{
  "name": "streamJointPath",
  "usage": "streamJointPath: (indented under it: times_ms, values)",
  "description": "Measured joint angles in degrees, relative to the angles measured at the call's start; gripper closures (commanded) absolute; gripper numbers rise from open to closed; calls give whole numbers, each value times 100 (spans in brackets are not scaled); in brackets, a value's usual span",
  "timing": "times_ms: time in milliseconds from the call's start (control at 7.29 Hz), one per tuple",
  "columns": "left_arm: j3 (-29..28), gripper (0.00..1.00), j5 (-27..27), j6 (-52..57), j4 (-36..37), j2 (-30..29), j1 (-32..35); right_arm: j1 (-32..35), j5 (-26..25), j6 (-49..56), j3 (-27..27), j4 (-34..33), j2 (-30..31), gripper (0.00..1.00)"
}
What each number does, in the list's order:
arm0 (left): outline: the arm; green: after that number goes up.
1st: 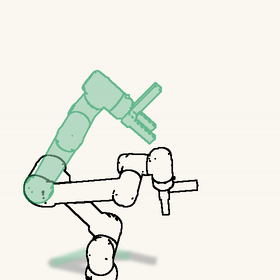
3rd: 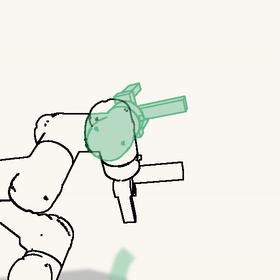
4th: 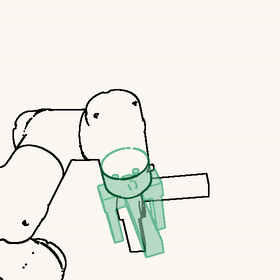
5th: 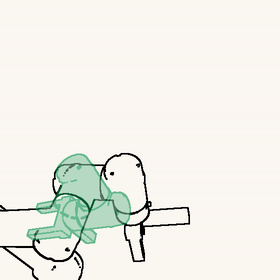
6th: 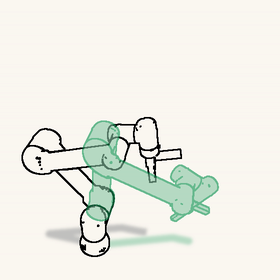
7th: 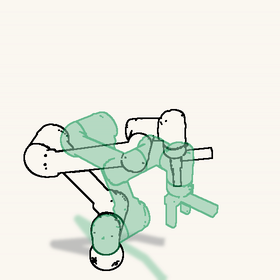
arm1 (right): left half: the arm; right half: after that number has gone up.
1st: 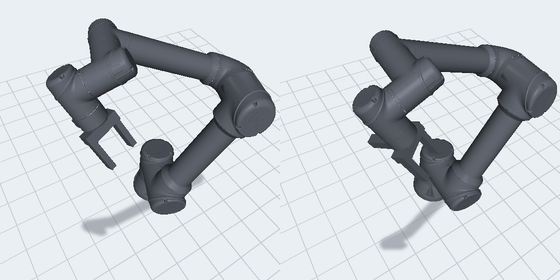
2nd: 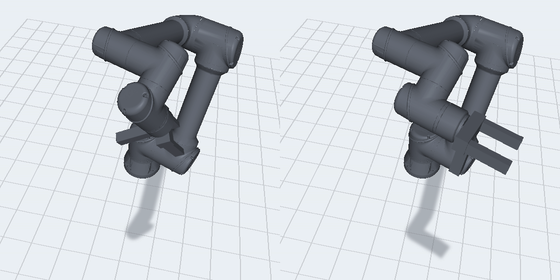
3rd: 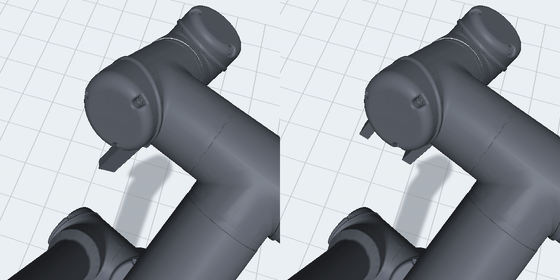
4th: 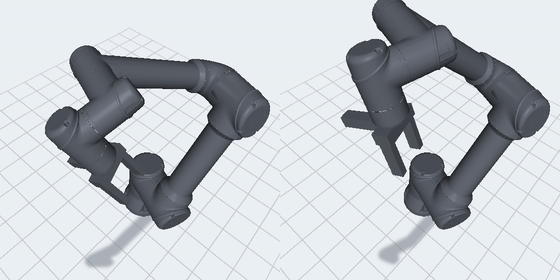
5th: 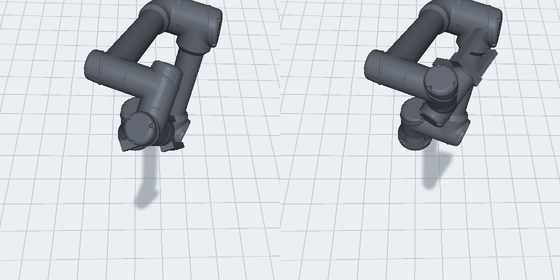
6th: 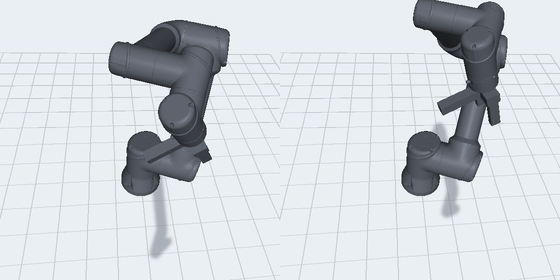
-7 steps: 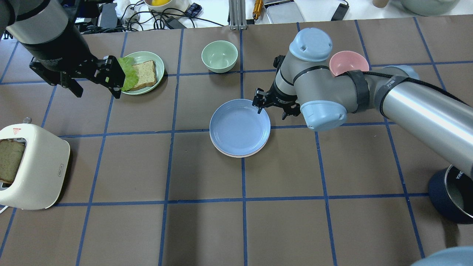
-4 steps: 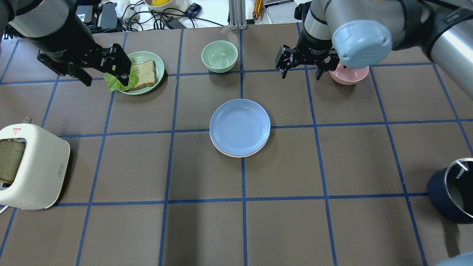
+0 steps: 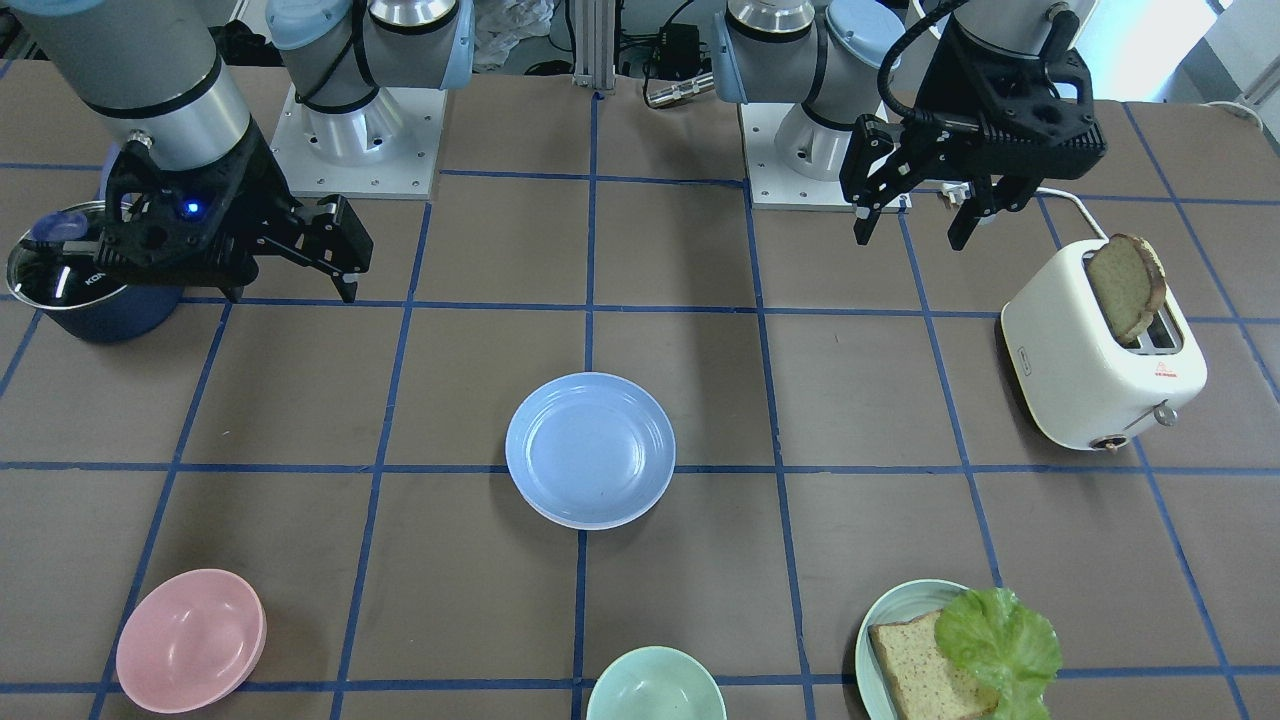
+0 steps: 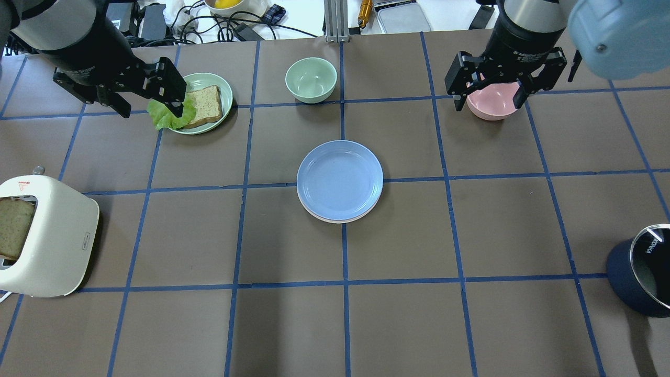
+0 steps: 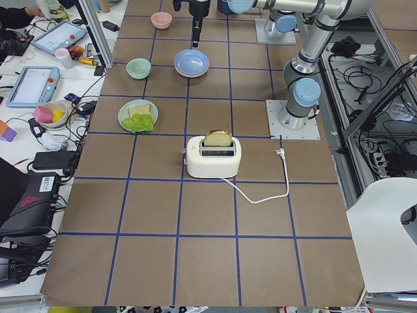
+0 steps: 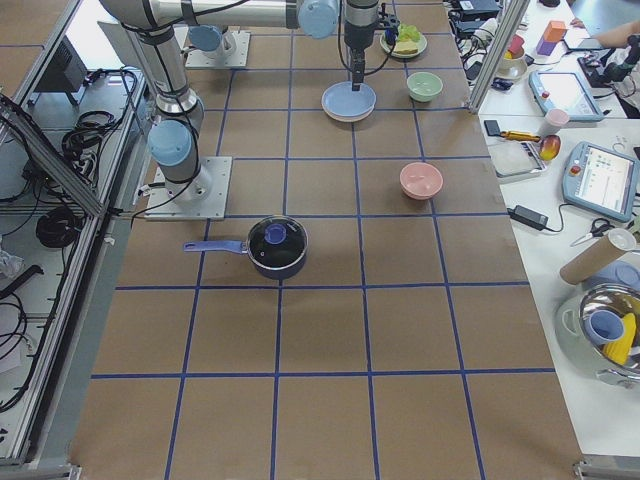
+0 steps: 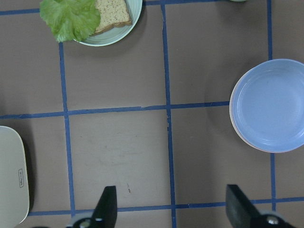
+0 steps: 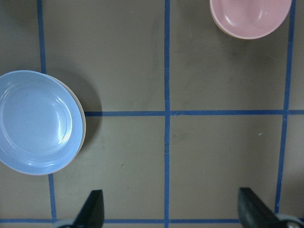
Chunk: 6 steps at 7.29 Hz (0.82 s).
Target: Stack three plates with pink and blue
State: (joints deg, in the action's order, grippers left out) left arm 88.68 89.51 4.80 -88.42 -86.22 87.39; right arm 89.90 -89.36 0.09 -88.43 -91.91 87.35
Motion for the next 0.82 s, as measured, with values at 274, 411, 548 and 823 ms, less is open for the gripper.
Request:
streamJointPath:
  times_ms: [274,411,548,823]
  values:
    - [-8,16,-3,8,7,5,-3,8,-39,-28,-186,-82,180,0]
    - [-13,16,-3,12,17,7,-2,7,-20,-27,-199,-133,201,0]
    - [-15,16,-3,17,32,8,2,5,-6,-14,-185,-258,216,0]
    - [-20,15,2,9,42,4,5,2,6,1,-188,-492,240,0]
